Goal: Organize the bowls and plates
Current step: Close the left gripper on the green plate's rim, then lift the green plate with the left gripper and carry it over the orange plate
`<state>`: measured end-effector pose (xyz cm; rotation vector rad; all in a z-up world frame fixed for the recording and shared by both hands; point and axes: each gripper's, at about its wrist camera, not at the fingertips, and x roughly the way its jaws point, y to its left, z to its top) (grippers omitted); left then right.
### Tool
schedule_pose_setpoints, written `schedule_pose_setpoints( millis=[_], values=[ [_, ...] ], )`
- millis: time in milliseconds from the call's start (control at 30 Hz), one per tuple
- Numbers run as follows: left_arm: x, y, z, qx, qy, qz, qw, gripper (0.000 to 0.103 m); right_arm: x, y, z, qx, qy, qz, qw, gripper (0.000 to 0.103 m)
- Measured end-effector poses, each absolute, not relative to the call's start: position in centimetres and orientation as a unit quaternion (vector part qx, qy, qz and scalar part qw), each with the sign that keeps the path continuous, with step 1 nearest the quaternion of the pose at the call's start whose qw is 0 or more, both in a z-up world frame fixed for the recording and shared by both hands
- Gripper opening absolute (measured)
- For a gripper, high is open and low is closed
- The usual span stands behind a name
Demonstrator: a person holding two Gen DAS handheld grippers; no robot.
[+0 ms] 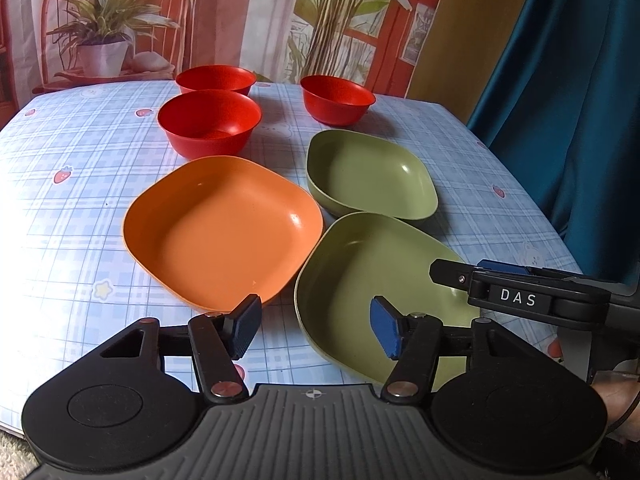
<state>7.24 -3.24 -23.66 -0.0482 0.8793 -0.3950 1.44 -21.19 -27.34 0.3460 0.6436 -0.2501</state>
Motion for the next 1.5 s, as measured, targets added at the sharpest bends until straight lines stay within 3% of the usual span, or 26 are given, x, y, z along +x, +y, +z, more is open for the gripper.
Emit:
schedule_pose_setpoints(
  millis=[367, 433, 533, 1500],
  values=[
    [9.0, -2.9, -26.3, -0.065, 0.482, -0.201, 0.85, 0.042, 2.0, -21.2, -27.9, 0.169, 0.333, -0.121, 0.92, 0.052],
    [9.4, -2.9, -26.7, -0.075, 0.488, -0.212, 0.844, 0.03, 2.1, -21.3, -28.0, 0.173, 0.335, -0.119, 0.919, 0.05],
    [9.5, -3.1, -27.0, -0.08, 0.489, -0.223, 0.839, 0.025, 2.1, -21.4, -28.2, 0.178, 0.338, -0.115, 0.917, 0.041],
    [7.9, -2.3, -23.4, -0.063, 0.422, -0.226, 0.876, 0.025, 2.0, -20.4, -26.1, 0.155, 0.311, -0.115, 0.93, 0.037]
  ],
)
